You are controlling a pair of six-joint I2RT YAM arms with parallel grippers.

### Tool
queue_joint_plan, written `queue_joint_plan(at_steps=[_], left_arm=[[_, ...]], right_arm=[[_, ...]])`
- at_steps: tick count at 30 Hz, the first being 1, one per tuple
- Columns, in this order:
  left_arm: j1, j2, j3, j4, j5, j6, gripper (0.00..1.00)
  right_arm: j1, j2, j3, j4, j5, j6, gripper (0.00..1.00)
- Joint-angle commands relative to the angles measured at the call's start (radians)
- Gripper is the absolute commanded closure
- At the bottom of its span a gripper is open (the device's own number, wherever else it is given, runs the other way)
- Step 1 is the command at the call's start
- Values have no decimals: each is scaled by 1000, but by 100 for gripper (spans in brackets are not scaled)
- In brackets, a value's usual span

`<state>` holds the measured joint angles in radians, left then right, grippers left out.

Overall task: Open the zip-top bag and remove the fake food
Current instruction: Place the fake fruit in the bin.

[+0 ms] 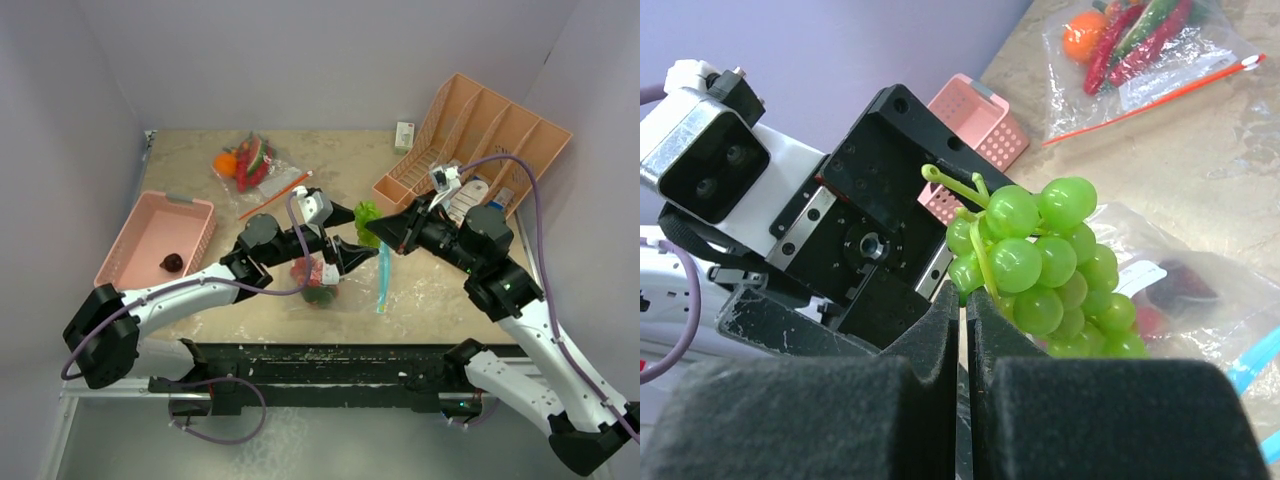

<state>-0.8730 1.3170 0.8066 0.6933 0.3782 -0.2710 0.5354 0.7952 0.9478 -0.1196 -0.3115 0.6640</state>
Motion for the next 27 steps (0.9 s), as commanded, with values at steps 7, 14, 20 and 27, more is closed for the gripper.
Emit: queue_joint_plan(at_steps=[7, 14, 20, 27], left_arm=[[-7, 61, 80, 137, 57, -49, 31], [-11, 84, 98, 148, 78, -68, 55], [-10, 59, 83, 111, 48, -67, 81], [-9, 13, 59, 42, -19, -63, 83]], right_arm=[[-2, -45, -14, 69, -47, 36, 100], [-2, -60, -11, 46, -30, 31, 100], [-2, -52, -15, 22, 11, 12, 100], [-2, -48, -17, -15, 100, -5, 79]])
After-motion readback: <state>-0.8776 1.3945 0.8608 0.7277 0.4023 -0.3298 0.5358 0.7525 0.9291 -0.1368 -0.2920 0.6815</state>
